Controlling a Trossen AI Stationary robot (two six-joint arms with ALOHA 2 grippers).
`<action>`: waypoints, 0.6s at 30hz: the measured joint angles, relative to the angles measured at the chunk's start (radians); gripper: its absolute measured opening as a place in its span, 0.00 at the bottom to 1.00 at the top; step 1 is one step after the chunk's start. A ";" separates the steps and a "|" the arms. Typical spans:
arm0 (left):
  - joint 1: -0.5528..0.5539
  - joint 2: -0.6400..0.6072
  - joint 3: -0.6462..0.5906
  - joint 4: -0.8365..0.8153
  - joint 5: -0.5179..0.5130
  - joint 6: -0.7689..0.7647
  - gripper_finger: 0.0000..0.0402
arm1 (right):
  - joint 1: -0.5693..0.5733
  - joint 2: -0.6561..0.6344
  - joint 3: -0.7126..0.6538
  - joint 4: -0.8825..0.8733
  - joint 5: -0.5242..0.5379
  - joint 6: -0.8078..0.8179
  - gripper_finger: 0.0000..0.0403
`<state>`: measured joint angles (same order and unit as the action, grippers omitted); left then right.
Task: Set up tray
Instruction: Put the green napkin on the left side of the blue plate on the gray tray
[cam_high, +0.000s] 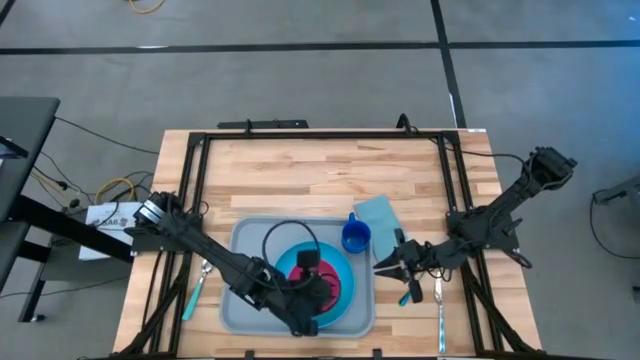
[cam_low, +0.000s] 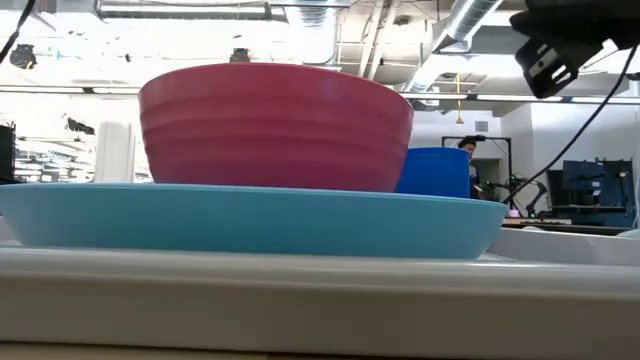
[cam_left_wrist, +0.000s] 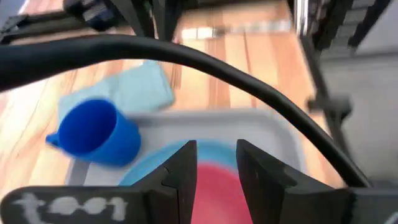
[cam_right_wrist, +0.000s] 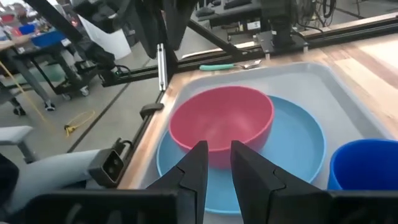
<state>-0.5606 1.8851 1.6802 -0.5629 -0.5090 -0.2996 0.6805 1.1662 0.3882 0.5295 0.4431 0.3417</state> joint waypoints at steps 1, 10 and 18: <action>0.007 0.000 0.000 0.025 0.009 0.000 0.26 | 0.001 -0.006 0.000 0.001 0.000 0.006 0.16; 0.067 0.028 0.000 0.027 0.022 -0.038 0.26 | 0.000 -0.027 0.000 0.001 -0.001 0.042 0.16; 0.069 0.021 0.000 0.014 0.029 0.028 0.26 | -0.002 0.026 0.000 0.001 0.002 0.182 0.16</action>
<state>-0.4911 1.9060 1.6802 -0.5487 -0.4797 -0.2715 0.6782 1.1924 0.3879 0.5300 0.4447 0.5232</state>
